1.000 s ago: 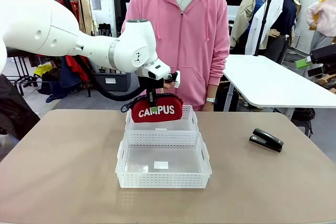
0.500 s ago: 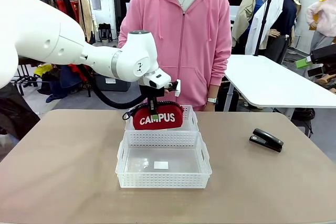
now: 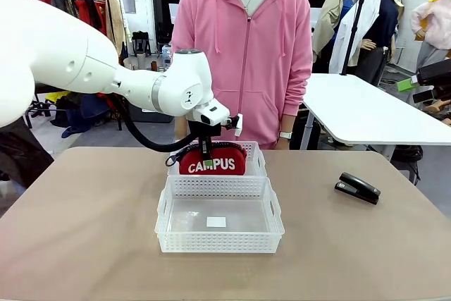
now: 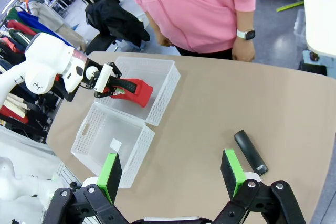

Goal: Distribute items into two baskets.
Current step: Place the picked Pencil pouch into the Organizing basket as instructed by the person.

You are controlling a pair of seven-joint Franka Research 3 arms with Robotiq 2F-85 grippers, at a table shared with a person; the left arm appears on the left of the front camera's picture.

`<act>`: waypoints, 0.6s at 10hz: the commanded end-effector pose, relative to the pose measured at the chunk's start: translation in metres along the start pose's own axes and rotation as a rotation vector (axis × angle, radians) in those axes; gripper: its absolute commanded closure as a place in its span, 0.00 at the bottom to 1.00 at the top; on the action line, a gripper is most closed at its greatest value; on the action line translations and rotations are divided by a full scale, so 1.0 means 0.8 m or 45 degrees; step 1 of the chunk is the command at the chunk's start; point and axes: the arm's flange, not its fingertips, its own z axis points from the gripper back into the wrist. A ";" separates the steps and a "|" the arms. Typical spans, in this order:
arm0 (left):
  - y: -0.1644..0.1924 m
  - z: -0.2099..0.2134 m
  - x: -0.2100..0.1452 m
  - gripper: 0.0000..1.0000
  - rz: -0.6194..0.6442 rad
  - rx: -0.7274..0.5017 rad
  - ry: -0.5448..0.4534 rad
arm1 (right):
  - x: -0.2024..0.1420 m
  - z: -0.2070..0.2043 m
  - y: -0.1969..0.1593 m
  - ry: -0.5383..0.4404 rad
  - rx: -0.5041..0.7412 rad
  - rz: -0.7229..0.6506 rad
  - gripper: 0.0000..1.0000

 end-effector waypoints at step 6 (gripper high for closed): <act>0.016 -0.007 0.005 0.38 -0.016 -0.016 -0.005 | 0.002 0.000 0.000 -0.015 0.021 0.004 0.00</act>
